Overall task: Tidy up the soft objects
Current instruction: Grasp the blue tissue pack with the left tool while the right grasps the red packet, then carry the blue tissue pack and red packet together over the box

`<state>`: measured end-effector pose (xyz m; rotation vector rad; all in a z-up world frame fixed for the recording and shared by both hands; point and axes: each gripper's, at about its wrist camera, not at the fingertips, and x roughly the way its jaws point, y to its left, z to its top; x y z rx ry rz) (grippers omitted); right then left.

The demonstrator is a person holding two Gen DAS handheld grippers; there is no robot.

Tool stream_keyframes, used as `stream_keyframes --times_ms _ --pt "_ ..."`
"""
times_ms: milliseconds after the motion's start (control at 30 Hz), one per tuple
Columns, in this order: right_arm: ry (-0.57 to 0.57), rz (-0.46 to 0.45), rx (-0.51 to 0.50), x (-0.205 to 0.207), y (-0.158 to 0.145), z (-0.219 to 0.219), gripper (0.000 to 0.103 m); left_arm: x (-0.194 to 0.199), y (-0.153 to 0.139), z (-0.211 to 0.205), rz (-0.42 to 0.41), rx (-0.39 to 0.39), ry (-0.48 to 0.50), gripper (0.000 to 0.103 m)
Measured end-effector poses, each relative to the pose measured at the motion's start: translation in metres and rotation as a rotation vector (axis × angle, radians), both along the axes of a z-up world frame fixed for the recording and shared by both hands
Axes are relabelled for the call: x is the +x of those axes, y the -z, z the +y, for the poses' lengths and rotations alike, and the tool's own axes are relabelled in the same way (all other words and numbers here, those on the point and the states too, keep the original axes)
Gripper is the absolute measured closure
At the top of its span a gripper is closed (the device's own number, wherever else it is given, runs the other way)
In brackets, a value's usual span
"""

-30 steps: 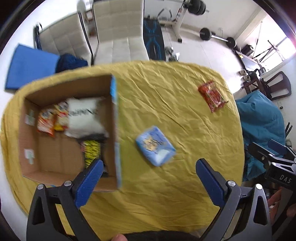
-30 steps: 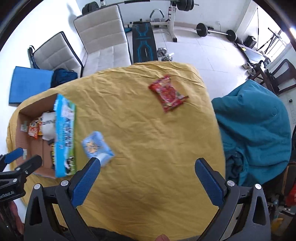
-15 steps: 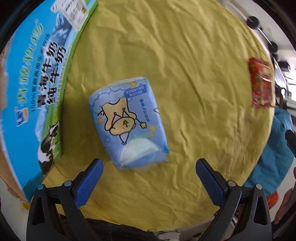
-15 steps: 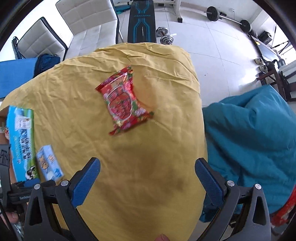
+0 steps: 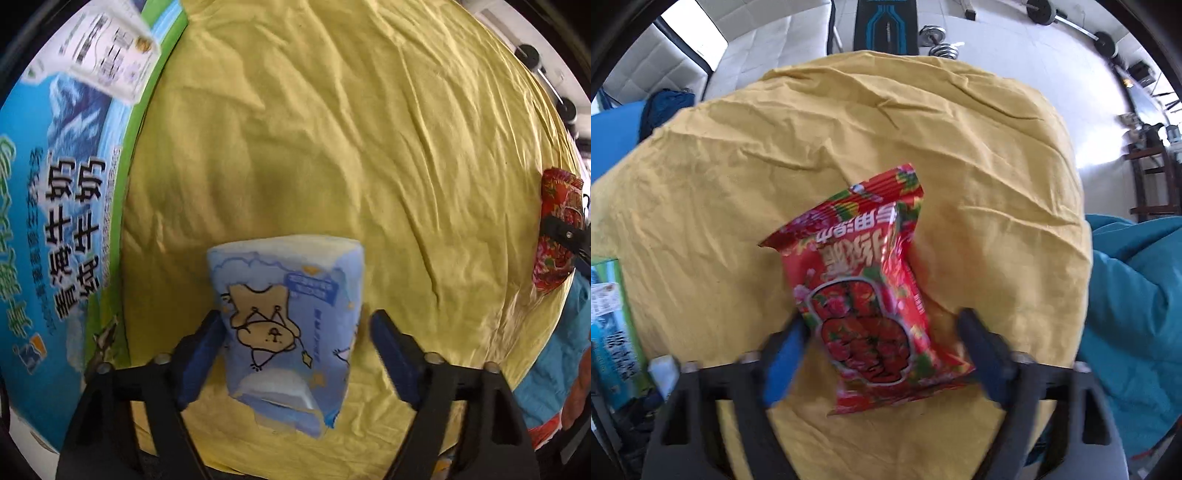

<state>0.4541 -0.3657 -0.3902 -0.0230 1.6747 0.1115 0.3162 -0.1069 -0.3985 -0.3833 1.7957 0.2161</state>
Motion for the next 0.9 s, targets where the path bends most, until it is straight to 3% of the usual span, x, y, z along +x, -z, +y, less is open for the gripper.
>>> stream_keyframes --times_ms 100,267,400,567,633,767,900 --pt "-0.016 -0.019 -0.061 -0.004 0.004 0.006 0.049 0.002 -0.007 -0.002 -0.023 0.025 0.052 0.031" --pt "-0.022 0.008 -0.039 -0.029 0.0 0.009 0.05 0.003 -0.021 -0.03 -0.087 0.083 0.21 0.031" --pt "0.001 0.073 0.065 -0.071 -0.003 0.006 0.051 -0.005 -0.015 -0.048 -0.087 0.082 0.28 0.031" --pt "0.083 0.126 0.181 -0.116 -0.001 0.004 0.05 -0.013 0.001 -0.052 -0.061 0.055 0.264 0.031" --pt "0.102 0.138 0.2 -0.12 0.004 0.002 0.05 -0.019 0.001 -0.04 -0.07 0.034 0.221 0.041" --pt "0.13 0.135 0.195 -0.125 0.008 -0.002 0.05 -0.026 -0.007 -0.034 -0.092 0.021 0.206 0.049" --pt "0.143 0.137 0.171 -0.125 0.015 0.002 0.05 -0.039 -0.017 -0.032 -0.071 0.001 0.237 0.049"
